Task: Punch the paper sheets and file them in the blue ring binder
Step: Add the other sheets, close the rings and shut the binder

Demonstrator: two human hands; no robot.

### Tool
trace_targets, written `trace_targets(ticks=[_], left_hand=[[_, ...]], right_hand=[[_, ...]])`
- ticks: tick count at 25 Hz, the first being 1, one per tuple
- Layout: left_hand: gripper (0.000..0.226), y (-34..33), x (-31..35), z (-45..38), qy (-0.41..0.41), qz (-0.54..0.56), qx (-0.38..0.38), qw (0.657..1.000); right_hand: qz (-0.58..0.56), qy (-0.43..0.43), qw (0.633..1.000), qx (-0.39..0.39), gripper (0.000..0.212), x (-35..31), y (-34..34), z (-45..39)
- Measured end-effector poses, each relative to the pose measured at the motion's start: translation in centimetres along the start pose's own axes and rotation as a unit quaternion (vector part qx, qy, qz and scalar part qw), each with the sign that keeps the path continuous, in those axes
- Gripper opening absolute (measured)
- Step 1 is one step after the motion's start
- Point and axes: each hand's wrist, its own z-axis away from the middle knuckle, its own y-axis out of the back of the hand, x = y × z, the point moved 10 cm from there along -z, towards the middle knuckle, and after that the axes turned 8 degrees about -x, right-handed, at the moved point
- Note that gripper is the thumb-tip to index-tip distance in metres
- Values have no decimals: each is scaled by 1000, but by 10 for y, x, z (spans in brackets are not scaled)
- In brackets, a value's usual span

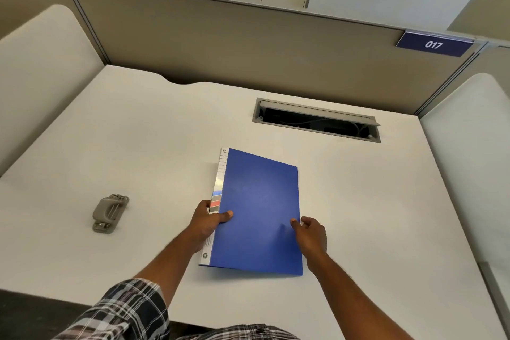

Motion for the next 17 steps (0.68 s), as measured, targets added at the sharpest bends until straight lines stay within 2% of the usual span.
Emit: trace_targets(ticks=[1, 4, 6, 10, 13, 17], left_hand=[[64, 5, 2, 1, 0, 2, -6, 1000], [61, 31, 10, 1, -6, 10, -11, 1000], [60, 52, 15, 0, -5, 17, -15, 1000], [60, 95, 23, -6, -4, 27, -22, 999], [58, 129, 35, -12, -19, 14, 5, 1000], [53, 169, 52, -25, -49, -12, 48, 998]], right_hand=[[-14, -1, 1000, 8, 41, -3, -4, 0], [-48, 25, 998, -21, 34, -20, -28, -2], [-70, 23, 996, -47, 44, -31, -44, -4], [-104, 30, 990, -94, 29, -63, -80, -1], [-70, 51, 993, -83, 22, -91, -105, -1], [34, 71, 996, -34, 25, -129, -132, -3]])
